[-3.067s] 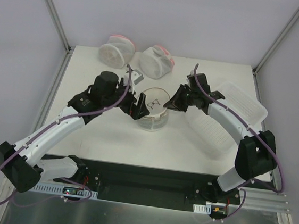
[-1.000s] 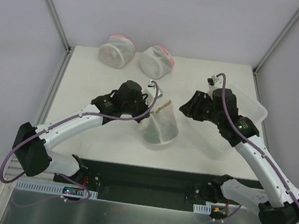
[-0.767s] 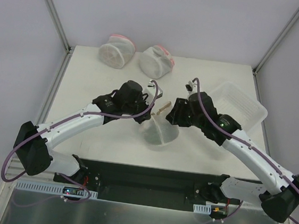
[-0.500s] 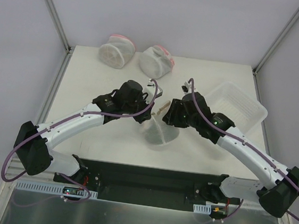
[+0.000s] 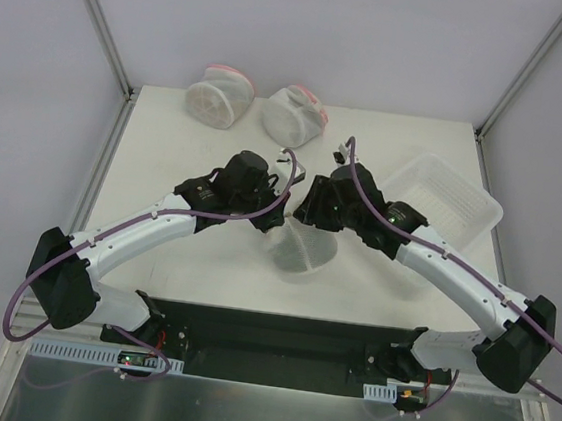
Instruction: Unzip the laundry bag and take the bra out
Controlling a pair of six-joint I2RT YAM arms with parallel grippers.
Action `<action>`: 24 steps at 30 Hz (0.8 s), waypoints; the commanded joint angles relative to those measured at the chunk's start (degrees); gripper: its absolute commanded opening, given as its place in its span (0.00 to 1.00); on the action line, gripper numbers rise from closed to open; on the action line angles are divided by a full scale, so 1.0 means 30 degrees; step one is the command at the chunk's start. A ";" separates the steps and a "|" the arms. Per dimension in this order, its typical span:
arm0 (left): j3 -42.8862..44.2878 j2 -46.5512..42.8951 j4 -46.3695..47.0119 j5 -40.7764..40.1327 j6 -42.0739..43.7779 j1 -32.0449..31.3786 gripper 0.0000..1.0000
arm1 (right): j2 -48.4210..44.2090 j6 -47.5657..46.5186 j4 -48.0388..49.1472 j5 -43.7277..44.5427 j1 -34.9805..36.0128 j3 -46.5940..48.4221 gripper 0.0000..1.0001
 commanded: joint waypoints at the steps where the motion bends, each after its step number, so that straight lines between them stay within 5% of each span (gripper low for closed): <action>1: 0.0685 -0.0001 0.0097 0.0745 -0.0416 0.0000 0.00 | 0.0368 0.0653 0.0689 0.0216 0.0131 0.1146 0.45; 8: 0.0715 -0.0117 0.0097 0.0979 -0.0446 -0.0029 0.00 | 0.1247 0.0917 0.0925 0.0187 0.0132 0.1410 0.40; 13: 0.0656 -0.0235 0.0097 0.0921 -0.0329 0.0000 0.00 | 0.1190 0.0976 0.0925 0.0362 0.0102 0.1352 0.26; 24: 0.0422 -0.0410 0.0097 0.0453 0.0139 0.0000 0.00 | -0.0099 0.0334 -0.0158 0.1504 0.0015 0.1059 0.11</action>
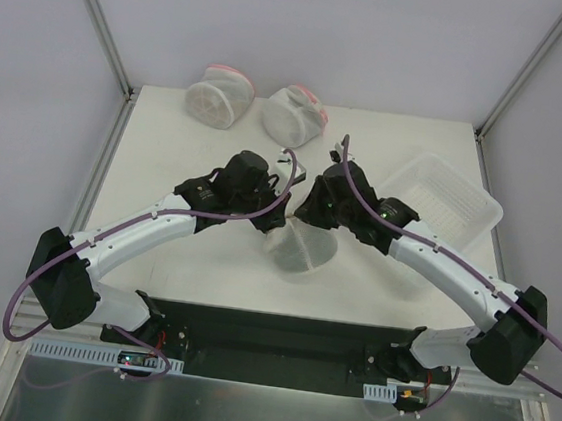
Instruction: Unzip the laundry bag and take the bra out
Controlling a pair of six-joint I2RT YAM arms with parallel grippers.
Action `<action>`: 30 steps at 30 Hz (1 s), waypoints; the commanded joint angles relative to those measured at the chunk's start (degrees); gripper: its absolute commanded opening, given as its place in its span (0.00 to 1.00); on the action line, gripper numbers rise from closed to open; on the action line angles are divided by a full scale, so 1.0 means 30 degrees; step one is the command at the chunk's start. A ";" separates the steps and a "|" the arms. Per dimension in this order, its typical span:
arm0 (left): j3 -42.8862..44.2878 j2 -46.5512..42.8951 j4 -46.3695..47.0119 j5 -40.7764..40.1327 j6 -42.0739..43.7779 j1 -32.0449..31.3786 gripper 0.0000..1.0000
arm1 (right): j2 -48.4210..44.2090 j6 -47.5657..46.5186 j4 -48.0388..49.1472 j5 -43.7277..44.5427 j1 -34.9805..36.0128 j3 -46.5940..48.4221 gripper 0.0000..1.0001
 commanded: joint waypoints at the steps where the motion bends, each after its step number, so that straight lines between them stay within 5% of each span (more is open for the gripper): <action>1: 0.0364 -0.0563 0.0082 -0.0021 0.0467 0.0000 0.00 | -0.1389 -0.0579 -0.0712 0.1133 -0.0145 0.0418 0.10; 30: -0.0692 -0.1502 0.0082 -0.1193 0.2050 0.0615 0.00 | -0.2533 -0.2894 -0.1126 -0.3289 -0.7206 -0.1340 0.01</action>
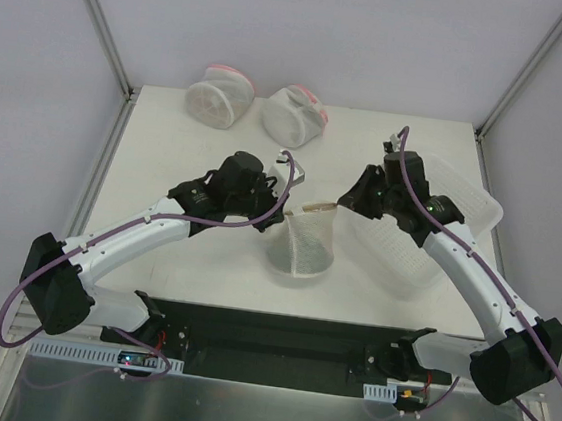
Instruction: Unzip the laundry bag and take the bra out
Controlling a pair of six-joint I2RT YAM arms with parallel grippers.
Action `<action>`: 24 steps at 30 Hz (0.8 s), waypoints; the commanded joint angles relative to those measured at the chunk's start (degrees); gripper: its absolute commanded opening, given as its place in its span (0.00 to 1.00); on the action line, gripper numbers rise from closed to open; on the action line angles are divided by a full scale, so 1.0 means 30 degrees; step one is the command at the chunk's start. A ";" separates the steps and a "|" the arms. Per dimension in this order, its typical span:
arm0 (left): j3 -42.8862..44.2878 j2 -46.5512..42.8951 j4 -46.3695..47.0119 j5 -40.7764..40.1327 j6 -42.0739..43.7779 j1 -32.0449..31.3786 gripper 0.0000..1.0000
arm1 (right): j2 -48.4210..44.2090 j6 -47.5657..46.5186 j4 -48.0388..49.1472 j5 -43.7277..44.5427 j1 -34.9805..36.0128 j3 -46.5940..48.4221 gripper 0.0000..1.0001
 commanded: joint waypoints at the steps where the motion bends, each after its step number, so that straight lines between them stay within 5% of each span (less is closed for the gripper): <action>1: -0.0145 -0.0693 -0.0741 -0.0770 0.0375 0.0601 0.00 | -0.0325 -0.0577 -0.0185 0.0004 -0.0868 -0.0196 0.01; 7: 0.0731 -0.0167 -0.1267 0.0132 -0.0034 0.1185 0.03 | -0.1495 -0.0168 0.0665 -0.0641 -0.0723 -0.0519 0.01; 10: 0.1699 0.0243 -0.1415 0.1860 -0.0474 0.1245 0.51 | -0.1556 -0.0021 0.0841 -0.0643 -0.0196 -0.0519 0.01; 14: 0.3073 0.0537 -0.1473 0.3298 -0.0680 0.1274 0.89 | -0.1644 0.0067 0.0929 -0.0584 0.0770 -0.0636 0.02; 24: 0.5567 0.2846 -0.1533 0.5674 -0.2607 0.0779 0.91 | -0.1791 0.0419 0.1281 -0.0379 0.1651 -0.0900 0.01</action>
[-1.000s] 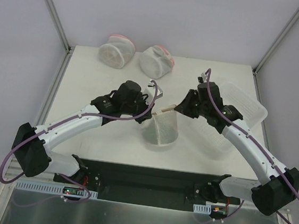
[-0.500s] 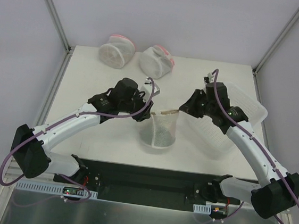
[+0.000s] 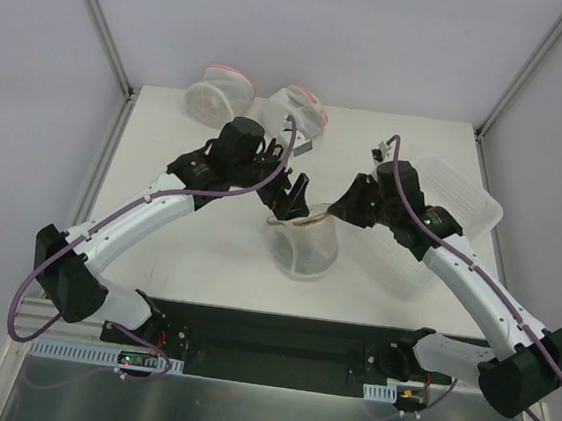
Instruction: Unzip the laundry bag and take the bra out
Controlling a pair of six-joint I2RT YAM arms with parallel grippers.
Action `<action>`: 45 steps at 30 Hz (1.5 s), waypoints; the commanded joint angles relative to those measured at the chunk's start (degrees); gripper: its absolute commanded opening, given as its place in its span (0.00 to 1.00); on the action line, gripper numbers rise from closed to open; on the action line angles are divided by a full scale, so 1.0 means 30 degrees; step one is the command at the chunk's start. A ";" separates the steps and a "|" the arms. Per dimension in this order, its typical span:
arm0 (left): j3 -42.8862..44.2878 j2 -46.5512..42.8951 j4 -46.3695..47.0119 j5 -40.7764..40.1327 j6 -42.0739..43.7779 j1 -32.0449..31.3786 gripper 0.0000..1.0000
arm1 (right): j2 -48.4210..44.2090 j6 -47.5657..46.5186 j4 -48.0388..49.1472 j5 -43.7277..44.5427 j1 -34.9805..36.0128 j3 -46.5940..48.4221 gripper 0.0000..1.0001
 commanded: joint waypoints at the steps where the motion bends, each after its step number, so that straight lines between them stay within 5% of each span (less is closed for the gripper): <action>1: 0.1261 0.1743 0.0005 0.1470 -0.1658 -0.0534 0.90 | -0.0472 0.0346 0.0807 0.0298 0.0201 -0.0047 0.01; 11: 0.2493 0.4497 0.0152 0.0209 -0.1866 -0.1444 0.77 | -0.0677 0.0318 0.0662 0.0298 0.0377 -0.0136 0.01; 16: 0.2582 0.4880 0.0152 0.1001 -0.1894 -0.1444 0.16 | -0.0677 0.0200 0.0427 0.0737 0.0377 -0.0048 0.01; 19: 0.2203 0.4618 0.0152 0.1119 -0.1865 -0.1444 0.00 | -0.0560 0.0112 0.0251 0.1410 0.0290 0.0069 0.01; 31: -0.0639 0.0578 0.0152 0.0330 0.0828 -0.1385 0.00 | 0.1753 -0.0269 0.1185 0.0329 -0.3048 0.0011 0.01; 42: -0.3246 -0.2912 0.0474 -0.0872 0.2031 -0.0273 0.00 | 0.2139 -0.0006 0.1598 -0.1078 -0.3080 0.0773 0.01; 45: -0.3424 -0.2854 0.0445 -0.1080 0.1856 -0.0155 0.24 | 0.1113 0.0257 0.1715 -0.1224 -0.2818 0.0481 0.01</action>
